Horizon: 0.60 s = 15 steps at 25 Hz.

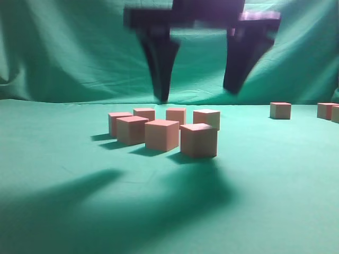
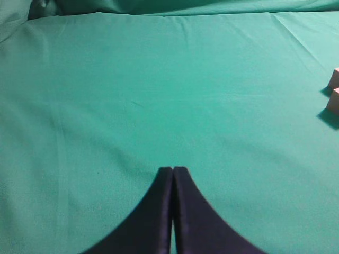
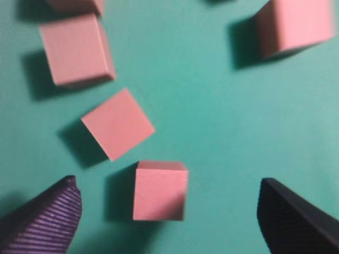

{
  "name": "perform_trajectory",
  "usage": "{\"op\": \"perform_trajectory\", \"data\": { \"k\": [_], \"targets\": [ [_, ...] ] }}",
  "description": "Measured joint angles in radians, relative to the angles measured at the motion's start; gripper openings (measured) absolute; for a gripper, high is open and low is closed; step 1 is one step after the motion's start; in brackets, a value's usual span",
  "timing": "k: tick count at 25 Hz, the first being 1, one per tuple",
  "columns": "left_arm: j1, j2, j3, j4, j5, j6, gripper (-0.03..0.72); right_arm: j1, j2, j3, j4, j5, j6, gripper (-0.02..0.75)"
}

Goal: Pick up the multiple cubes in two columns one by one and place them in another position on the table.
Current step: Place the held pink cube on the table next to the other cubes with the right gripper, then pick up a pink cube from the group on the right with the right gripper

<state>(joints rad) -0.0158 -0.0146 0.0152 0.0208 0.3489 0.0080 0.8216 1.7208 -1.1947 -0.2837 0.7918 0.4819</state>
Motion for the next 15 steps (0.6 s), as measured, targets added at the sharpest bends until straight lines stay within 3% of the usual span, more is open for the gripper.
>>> {"op": "perform_trajectory", "data": {
  "k": [7, 15],
  "targets": [
    [0.000, 0.000, 0.000, 0.000, 0.000, 0.000, 0.000, -0.053, -0.310, -0.043, -0.123, 0.133, 0.004, 0.614],
    [0.000, 0.000, 0.000, 0.000, 0.000, 0.000, 0.000, -0.407, -0.423, -0.087, -0.110, 0.234, -0.037, 0.614]
  ]
}}
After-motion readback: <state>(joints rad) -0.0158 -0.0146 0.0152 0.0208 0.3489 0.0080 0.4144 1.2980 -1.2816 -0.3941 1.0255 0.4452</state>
